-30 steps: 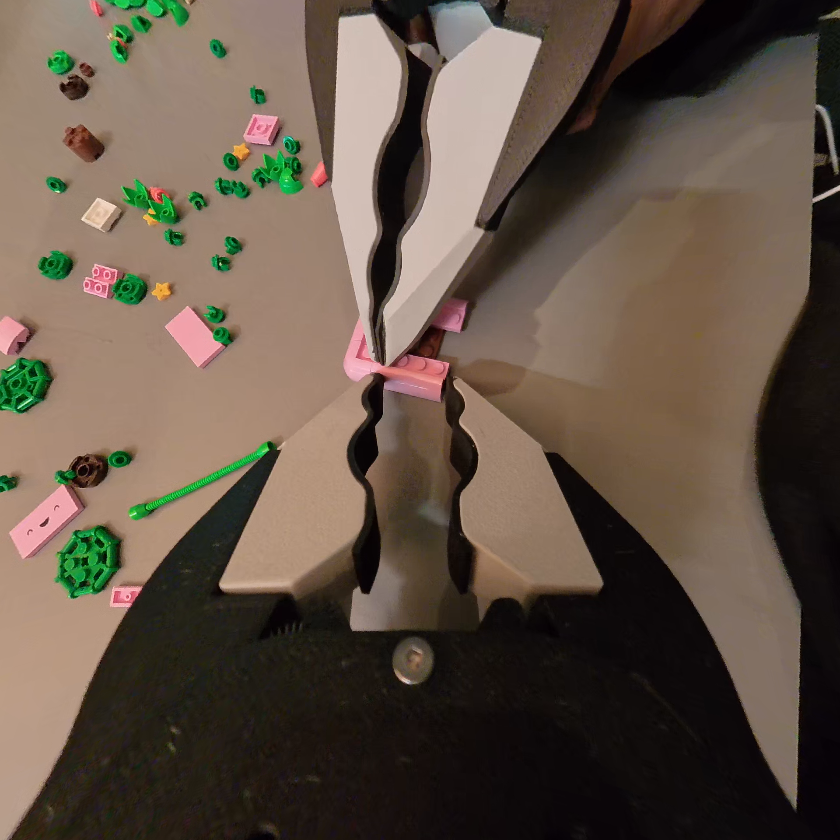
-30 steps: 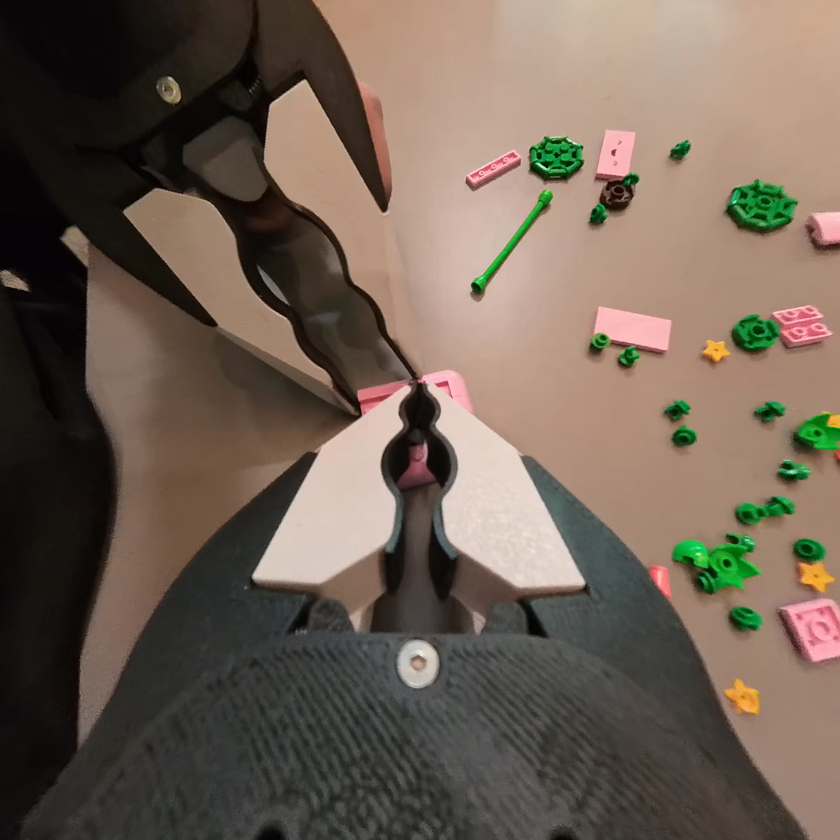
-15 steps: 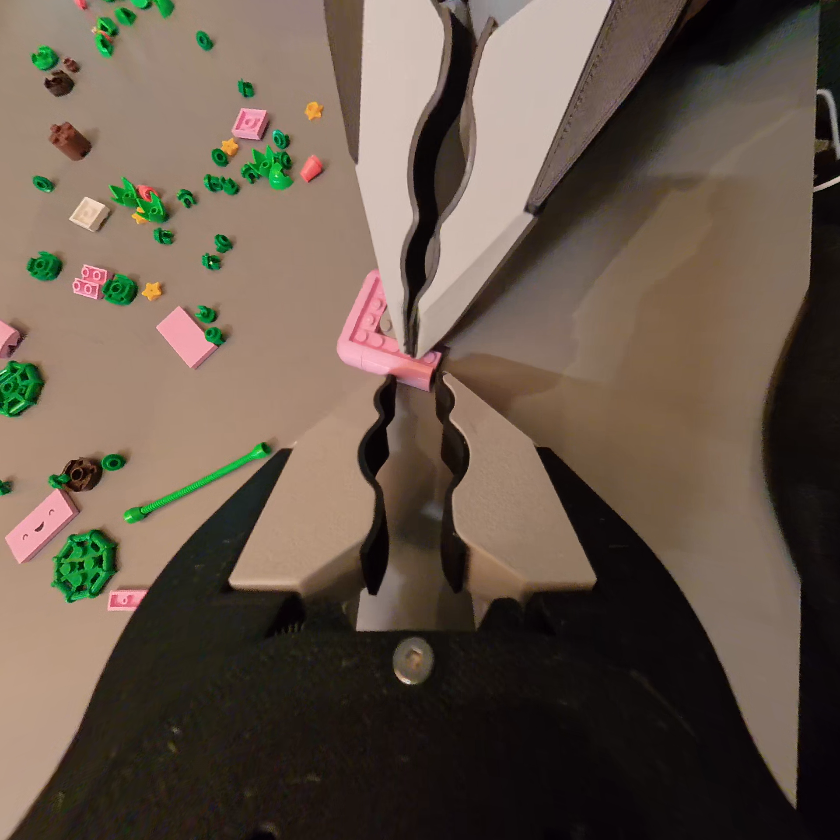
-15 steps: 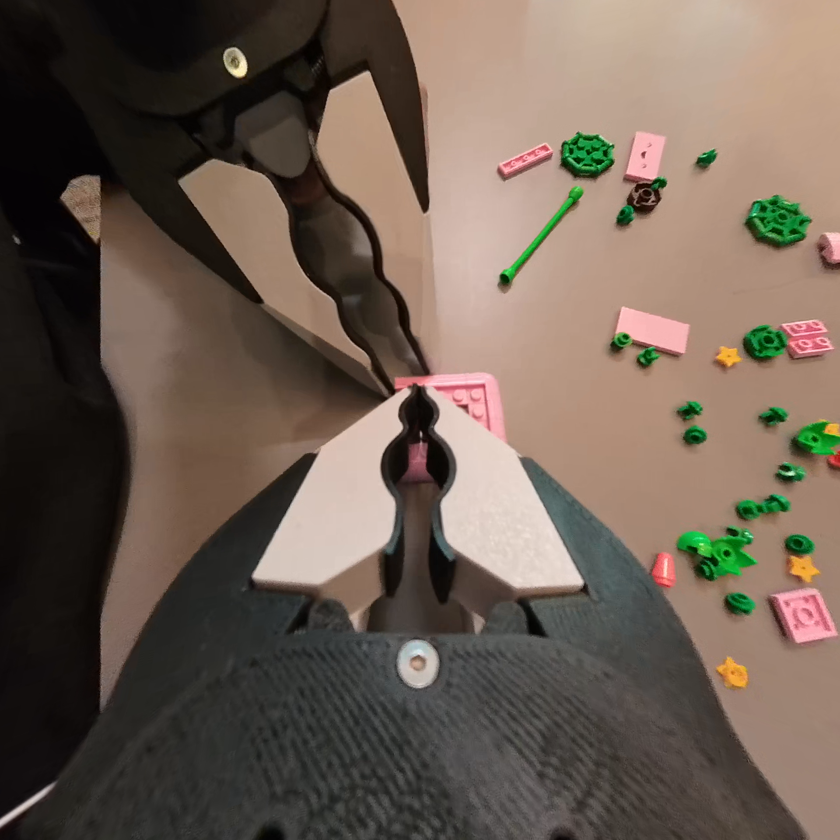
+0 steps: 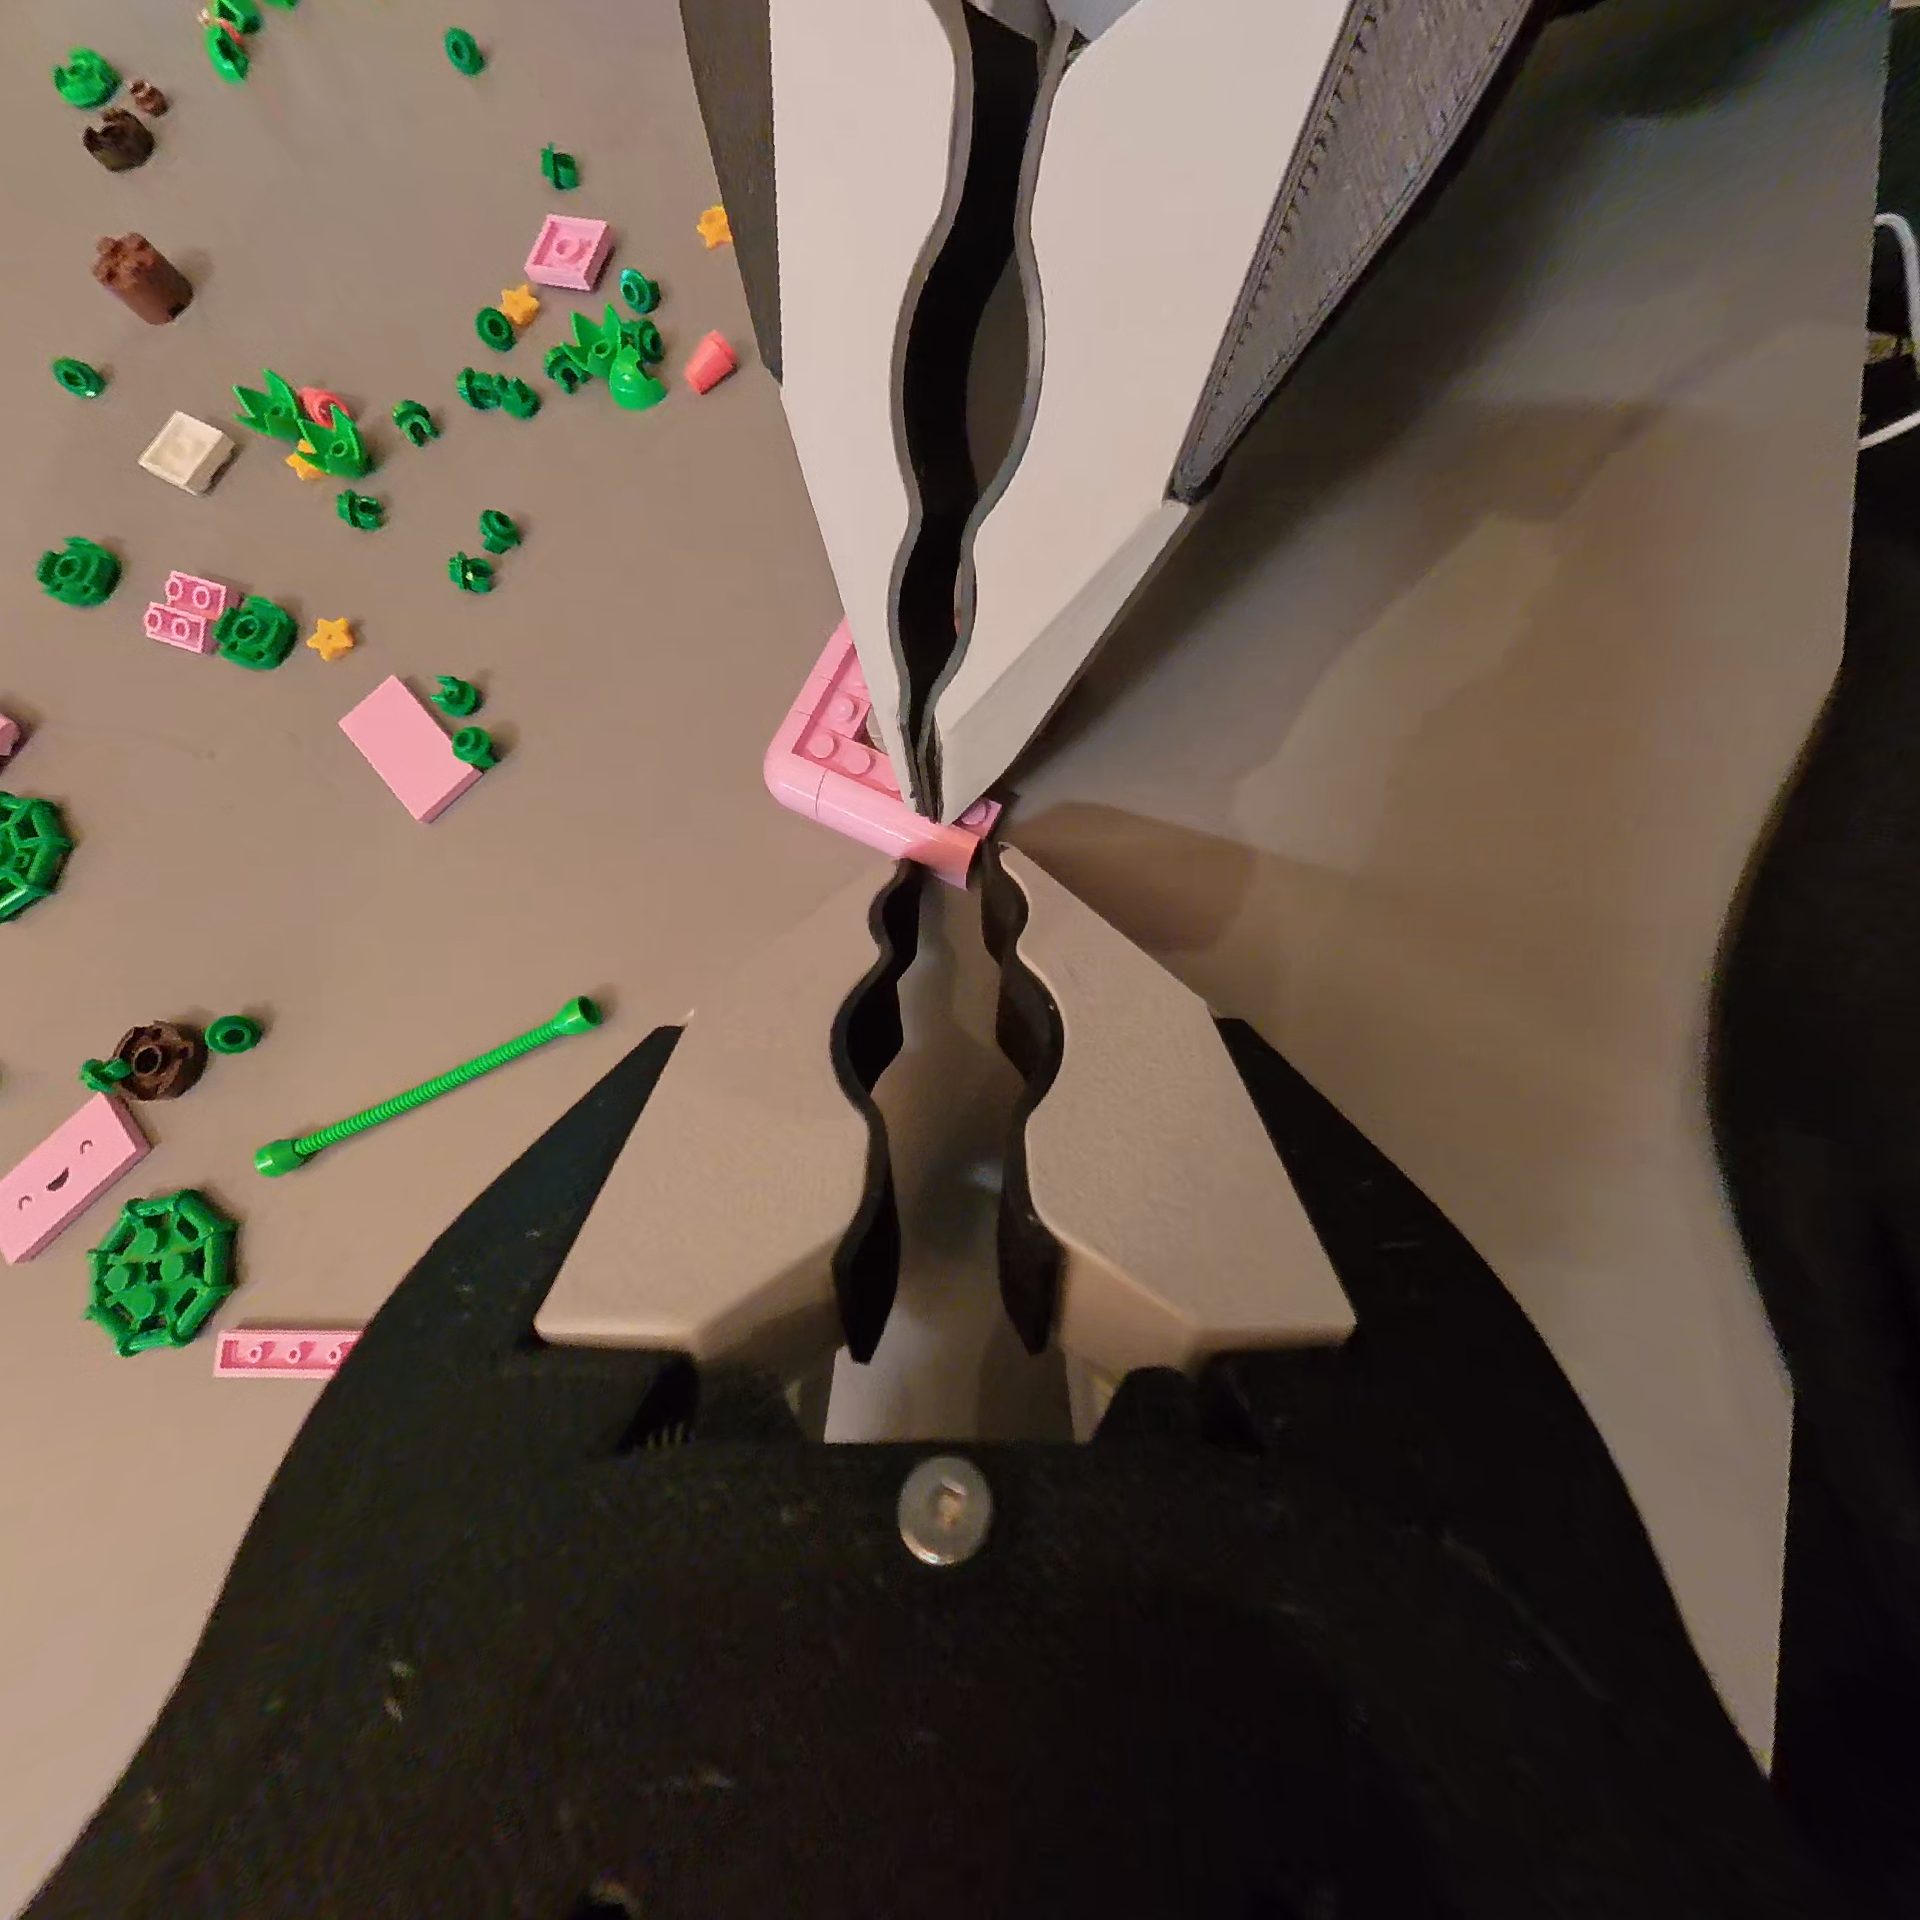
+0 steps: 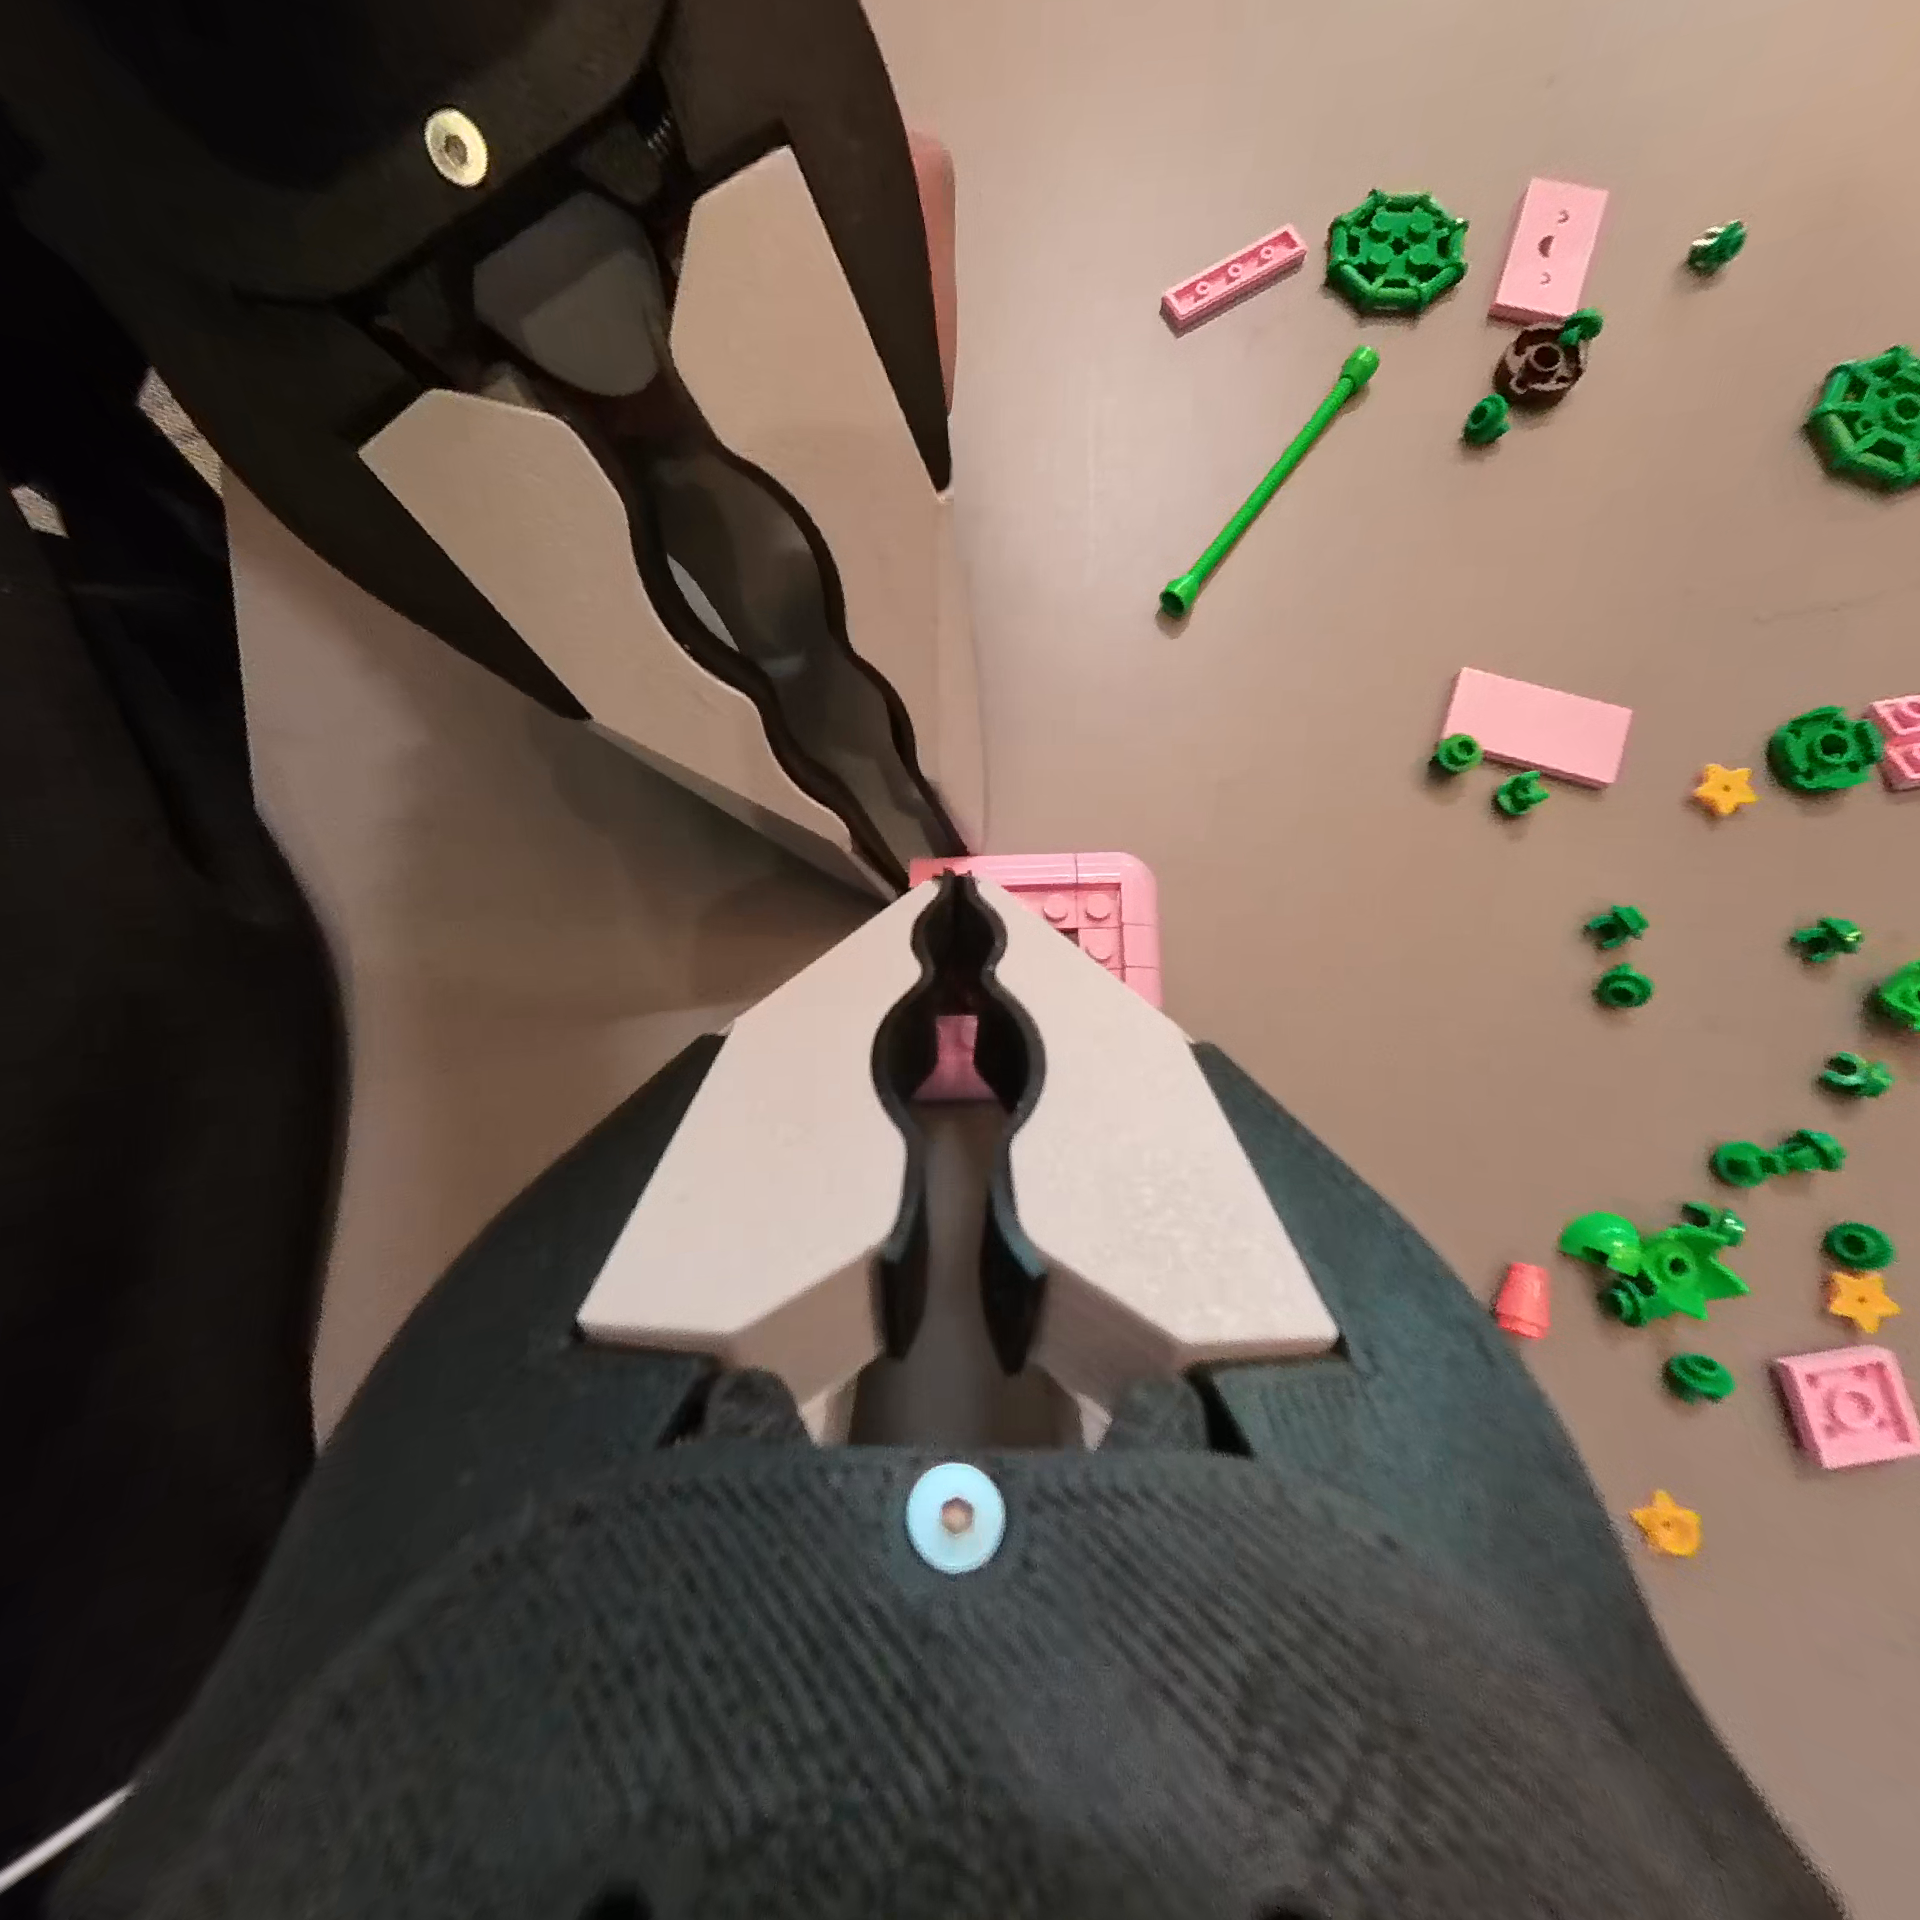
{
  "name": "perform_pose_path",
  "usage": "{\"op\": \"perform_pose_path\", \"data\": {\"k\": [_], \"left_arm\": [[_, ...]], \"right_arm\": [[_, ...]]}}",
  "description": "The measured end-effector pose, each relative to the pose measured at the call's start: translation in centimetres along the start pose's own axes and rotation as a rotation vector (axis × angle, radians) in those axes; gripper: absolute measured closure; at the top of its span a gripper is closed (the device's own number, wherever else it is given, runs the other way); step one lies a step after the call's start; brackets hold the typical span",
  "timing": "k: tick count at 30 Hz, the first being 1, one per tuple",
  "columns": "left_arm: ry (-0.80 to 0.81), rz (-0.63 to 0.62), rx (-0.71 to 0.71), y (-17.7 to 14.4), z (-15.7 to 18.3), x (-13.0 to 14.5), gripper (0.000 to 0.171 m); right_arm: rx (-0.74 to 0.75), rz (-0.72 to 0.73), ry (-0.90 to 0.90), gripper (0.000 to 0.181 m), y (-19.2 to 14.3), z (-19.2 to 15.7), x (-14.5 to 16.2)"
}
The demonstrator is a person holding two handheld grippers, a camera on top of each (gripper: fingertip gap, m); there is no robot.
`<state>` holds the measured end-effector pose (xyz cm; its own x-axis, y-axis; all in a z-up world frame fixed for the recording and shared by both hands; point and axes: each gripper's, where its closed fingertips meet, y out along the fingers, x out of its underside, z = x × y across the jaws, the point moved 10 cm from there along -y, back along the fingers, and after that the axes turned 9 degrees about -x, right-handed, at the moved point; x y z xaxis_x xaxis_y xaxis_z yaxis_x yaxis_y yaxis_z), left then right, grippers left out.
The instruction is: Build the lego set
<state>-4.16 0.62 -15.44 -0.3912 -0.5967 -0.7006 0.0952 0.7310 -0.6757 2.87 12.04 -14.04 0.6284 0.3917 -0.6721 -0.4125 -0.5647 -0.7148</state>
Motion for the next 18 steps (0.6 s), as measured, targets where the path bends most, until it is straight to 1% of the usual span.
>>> {"op": "perform_pose_path", "data": {"k": [3,4,5,6,7,9,13,15,18], "left_arm": [[-0.007,-0.001,0.009,0.0,-0.1,0.0,0.162],[-0.011,-0.004,0.009,0.0,-0.1,0.0,0.17],[-0.014,-0.005,0.004,0.0,-0.1,0.0,0.171],[-0.01,-0.005,0.001,0.0,-0.1,0.0,0.171],[-0.005,-0.005,-0.004,0.0,-0.1,0.0,0.171],[-0.002,-0.004,-0.008,0.0,0.0,0.0,0.171],[-0.053,-0.007,0.032,0.0,-0.5,0.0,0.168],[-0.095,-0.002,0.054,0.0,-0.9,0.1,0.162],[-0.172,0.026,0.08,-0.3,-1.7,0.1,0.149]], "right_arm": [[0.02,0.032,-0.04,0.181,-0.1,0.0,0.3],[0.062,0.042,-0.056,0.181,-0.3,0.0,0.4],[0.114,0.064,-0.067,0.179,-0.7,0.0,0.4],[0.149,0.101,-0.073,0.163,-1.2,0.1,0.4],[0.17,0.131,-0.066,0.153,-1.6,0.2,0.4],[0.22,0.13,-0.03,0.127,-1.9,0.8,0.9],[0.17,0.071,0.039,0.11,-0.6,1.0,2.1],[0.172,0.1,0.047,0.113,-0.4,1.0,2.1],[0.169,0.116,0.035,0.132,-0.3,1.0,2.0]]}}
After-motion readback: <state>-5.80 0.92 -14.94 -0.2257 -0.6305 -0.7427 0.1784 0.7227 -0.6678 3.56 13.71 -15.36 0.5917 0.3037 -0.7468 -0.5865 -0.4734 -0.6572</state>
